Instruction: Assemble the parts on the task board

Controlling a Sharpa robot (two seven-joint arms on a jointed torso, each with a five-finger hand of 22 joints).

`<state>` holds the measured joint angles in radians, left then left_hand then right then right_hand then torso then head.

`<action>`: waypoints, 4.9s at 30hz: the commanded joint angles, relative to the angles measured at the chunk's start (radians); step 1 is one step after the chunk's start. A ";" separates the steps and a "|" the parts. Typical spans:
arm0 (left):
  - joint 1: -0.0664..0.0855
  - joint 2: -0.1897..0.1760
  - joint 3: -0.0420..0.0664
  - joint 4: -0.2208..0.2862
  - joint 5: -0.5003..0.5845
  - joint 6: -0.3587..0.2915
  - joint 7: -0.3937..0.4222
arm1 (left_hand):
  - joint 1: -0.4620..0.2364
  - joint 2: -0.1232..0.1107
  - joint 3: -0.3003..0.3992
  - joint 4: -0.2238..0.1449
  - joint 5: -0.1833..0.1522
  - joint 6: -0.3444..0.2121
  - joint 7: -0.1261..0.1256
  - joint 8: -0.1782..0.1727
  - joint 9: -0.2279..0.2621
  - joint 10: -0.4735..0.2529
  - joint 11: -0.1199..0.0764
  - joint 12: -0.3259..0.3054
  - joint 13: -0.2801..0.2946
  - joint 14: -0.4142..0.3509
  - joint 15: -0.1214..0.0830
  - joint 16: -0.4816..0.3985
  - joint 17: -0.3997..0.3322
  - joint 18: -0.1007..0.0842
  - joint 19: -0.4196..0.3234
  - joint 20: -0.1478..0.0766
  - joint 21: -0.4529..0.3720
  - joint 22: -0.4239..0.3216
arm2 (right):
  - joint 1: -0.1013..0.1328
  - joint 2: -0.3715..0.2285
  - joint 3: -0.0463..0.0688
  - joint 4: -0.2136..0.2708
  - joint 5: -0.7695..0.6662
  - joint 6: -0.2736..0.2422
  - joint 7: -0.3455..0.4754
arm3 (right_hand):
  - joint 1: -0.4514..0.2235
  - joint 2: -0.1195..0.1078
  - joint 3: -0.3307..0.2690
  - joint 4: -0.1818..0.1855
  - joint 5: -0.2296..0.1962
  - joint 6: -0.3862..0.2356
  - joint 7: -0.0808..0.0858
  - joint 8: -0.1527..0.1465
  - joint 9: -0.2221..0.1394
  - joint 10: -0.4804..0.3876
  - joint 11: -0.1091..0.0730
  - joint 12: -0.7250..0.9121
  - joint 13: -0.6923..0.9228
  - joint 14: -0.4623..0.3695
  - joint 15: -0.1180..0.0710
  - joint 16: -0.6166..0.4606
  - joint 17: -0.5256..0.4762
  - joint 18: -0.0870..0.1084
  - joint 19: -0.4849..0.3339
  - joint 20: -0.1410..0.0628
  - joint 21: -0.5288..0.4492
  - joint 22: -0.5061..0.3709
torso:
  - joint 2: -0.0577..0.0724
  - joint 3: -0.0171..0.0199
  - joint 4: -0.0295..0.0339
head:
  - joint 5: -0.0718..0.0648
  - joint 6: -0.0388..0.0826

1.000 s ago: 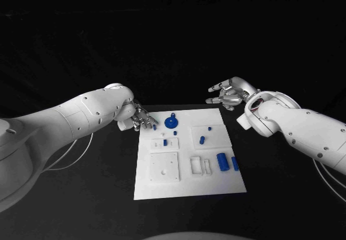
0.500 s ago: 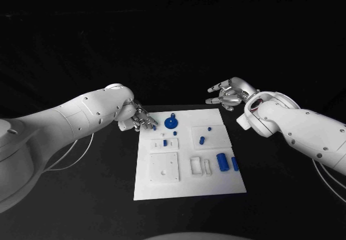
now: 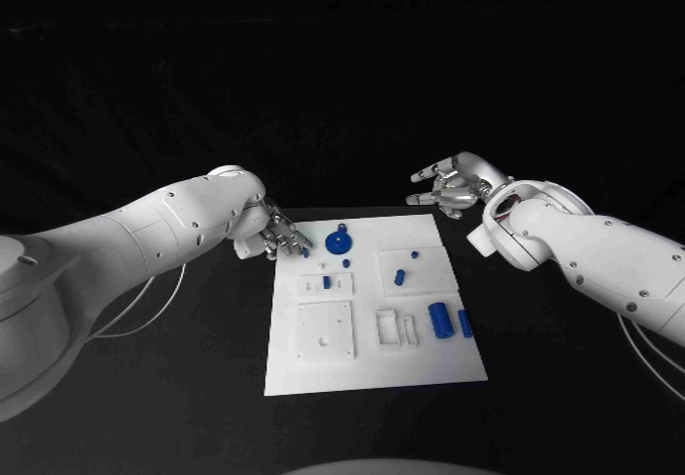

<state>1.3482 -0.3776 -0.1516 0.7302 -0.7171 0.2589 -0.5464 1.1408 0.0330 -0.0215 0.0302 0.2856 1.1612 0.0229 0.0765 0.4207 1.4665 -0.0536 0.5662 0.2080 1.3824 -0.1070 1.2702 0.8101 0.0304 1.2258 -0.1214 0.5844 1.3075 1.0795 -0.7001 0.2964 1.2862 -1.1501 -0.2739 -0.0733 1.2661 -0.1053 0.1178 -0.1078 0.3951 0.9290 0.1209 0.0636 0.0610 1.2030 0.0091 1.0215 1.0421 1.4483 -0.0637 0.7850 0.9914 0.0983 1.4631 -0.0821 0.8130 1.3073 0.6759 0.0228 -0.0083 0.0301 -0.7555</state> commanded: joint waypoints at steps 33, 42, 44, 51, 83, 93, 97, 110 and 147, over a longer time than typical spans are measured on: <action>-0.009 -0.005 0.001 0.004 0.072 -0.013 0.036 | 0.084 0.062 0.222 -0.141 0.027 -0.019 -0.002 0.032 0.165 0.047 0.001 0.023 -0.022 0.010 0.007 0.013 0.017 0.007 -0.006 0.006 0.012 0.020 | 0.000 0.001 0.001 -0.004 -0.001 0.003 0.006 | -0.004 0.006 0.000 -0.007 0.005 0.005 0.004 -0.003 0.001 -0.005 0.001 0.004 -0.002 0.003 -0.002 -0.004 0.002 0.008 0.063 -0.002 -0.003 0.077 | -0.001 -0.0001 0.0006 | -0.004 -0.006; -0.008 -0.023 0.001 0.032 0.102 -0.057 0.036 | 0.064 0.050 0.265 -0.163 0.069 -0.008 -0.004 0.040 0.184 0.049 -0.002 0.050 -0.069 0.023 0.008 0.024 0.041 0.011 -0.001 0.007 0.020 0.019 | 0.000 0.002 0.001 -0.008 -0.001 0.006 0.005 | -0.004 0.006 0.000 -0.007 0.005 0.005 0.004 -0.003 0.001 -0.005 0.001 0.004 -0.002 0.003 -0.002 -0.004 0.002 0.008 0.063 -0.002 -0.003 0.077 | -0.002 0.0007 0.0011 | -0.001 -0.003; -0.008 -0.031 0.002 0.045 0.114 -0.069 0.035 | 0.061 0.047 0.270 -0.168 0.083 -0.003 -0.005 0.040 0.184 0.049 -0.003 0.057 -0.077 0.026 0.007 0.026 0.046 0.011 0.000 0.007 0.022 0.020 | 0.000 0.002 0.001 -0.009 -0.001 0.007 0.005 | -0.004 0.006 0.000 -0.007 0.005 0.005 0.004 -0.003 0.001 -0.005 0.001 0.004 -0.002 0.003 -0.002 -0.004 0.002 0.008 0.063 -0.002 -0.003 0.077 | -0.002 0.0005 0.0011 | -0.002 -0.002; -0.003 -0.080 0.004 0.139 0.158 -0.124 0.023 | 0.047 0.034 0.285 -0.185 0.136 0.015 -0.008 0.037 0.180 0.050 -0.007 0.083 -0.100 0.038 0.007 0.033 0.065 0.013 0.005 0.008 0.029 0.020 | 0.000 -0.001 0.001 -0.012 0.001 0.008 0.005 | -0.004 0.006 0.000 -0.007 0.005 0.005 0.004 -0.003 0.001 -0.005 0.001 0.004 -0.002 0.003 -0.002 -0.004 0.002 0.008 0.063 -0.002 -0.003 0.077 | -0.003 0.0009 0.0040 | 0.002 -0.002; 0.036 -0.256 -0.066 0.534 0.066 -0.256 -0.037 | -0.051 -0.018 0.352 -0.222 0.320 0.139 -0.047 0.000 0.387 0.050 -0.032 0.108 -0.065 0.066 -0.007 0.043 0.123 0.010 0.013 -0.001 0.056 0.019 | 0.000 -0.004 0.000 -0.033 0.009 0.013 0.007 | -0.005 0.006 0.007 -0.010 0.013 0.006 0.004 -0.003 0.001 -0.008 0.000 0.001 -0.007 0.004 -0.002 -0.010 0.002 0.007 0.062 -0.002 -0.004 0.079 | -0.014 0.0042 0.0176 | 0.007 -0.022; 0.028 -0.244 -0.087 0.533 0.031 -0.292 -0.030 | -0.059 -0.019 0.356 -0.222 0.331 0.151 -0.051 0.000 0.444 0.050 -0.028 0.119 -0.060 0.066 -0.005 0.043 0.123 0.014 0.013 0.003 0.058 0.019 | 0.000 -0.006 0.000 -0.030 0.009 0.012 0.008 | -0.005 0.006 0.007 -0.010 0.013 0.006 0.004 -0.003 0.001 -0.008 0.000 0.001 -0.007 0.004 -0.002 -0.010 0.002 0.007 0.062 -0.002 -0.004 0.079 | -0.015 0.0050 0.0197 | 0.008 -0.026; 0.024 -0.238 -0.088 0.531 0.021 -0.298 -0.028 | -0.060 -0.020 0.357 -0.222 0.333 0.153 -0.052 -0.001 0.455 0.050 -0.028 0.118 -0.060 0.066 -0.005 0.044 0.124 0.016 0.012 0.004 0.059 0.019 | 0.000 -0.006 0.000 -0.030 0.009 0.012 0.008 | -0.006 0.006 0.010 -0.012 0.015 0.007 0.004 -0.003 0.001 -0.008 0.000 0.001 -0.007 0.004 -0.002 -0.010 0.002 0.007 0.062 -0.002 -0.006 0.079 | -0.015 0.0046 0.0187 | 0.009 -0.027; 0.011 -0.221 -0.088 0.524 -0.001 -0.302 -0.019 | -0.061 -0.019 0.358 -0.220 0.332 0.154 -0.053 -0.002 0.467 0.050 -0.028 0.119 -0.060 0.065 -0.005 0.043 0.122 0.016 0.012 0.004 0.059 0.019 | 0.000 -0.006 0.000 -0.027 0.009 0.012 0.009 | -0.008 0.006 0.011 -0.012 0.016 0.008 0.004 -0.003 0.001 -0.008 0.000 0.001 -0.007 0.004 -0.002 -0.010 0.003 0.007 0.063 -0.002 -0.005 0.079 | -0.016 0.0055 0.0186 | 0.009 -0.029; 0.000 -0.236 -0.088 0.546 -0.063 -0.259 -0.019 | -0.057 -0.018 0.365 -0.226 0.342 0.153 -0.051 -0.005 0.472 0.050 -0.028 0.115 -0.061 0.065 -0.005 0.041 0.120 0.016 0.011 0.004 0.058 0.019 | -0.001 -0.006 0.001 -0.029 0.009 0.014 0.010 | -0.009 0.008 0.012 -0.013 0.015 0.009 0.004 -0.003 0.001 -0.007 0.000 0.002 -0.006 0.004 -0.002 -0.010 0.004 0.007 0.063 -0.002 -0.006 0.080 | -0.015 0.0049 0.0181 | 0.015 -0.032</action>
<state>1.3493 -0.6135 -0.2400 1.2726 -0.7683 -0.0189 -0.5750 1.0812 0.0035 0.3115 -0.1678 0.6221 1.1912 0.0758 0.0687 0.8913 1.4848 -0.0605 0.6813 0.1470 1.4470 -0.1100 1.3082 0.9310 0.0304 1.2366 -0.1179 0.6419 1.3076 1.0792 -0.7060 0.2964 1.2563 -1.1405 -0.2708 -0.0728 1.2619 -0.1011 0.1274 -0.1174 0.4068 0.9307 0.1227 0.0636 0.0610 1.2030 0.0090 1.0215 1.0365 1.4483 -0.0637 0.7801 0.9941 0.0927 1.4631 -0.0821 0.8130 1.3074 0.6600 0.0278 0.0099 0.0452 -0.7878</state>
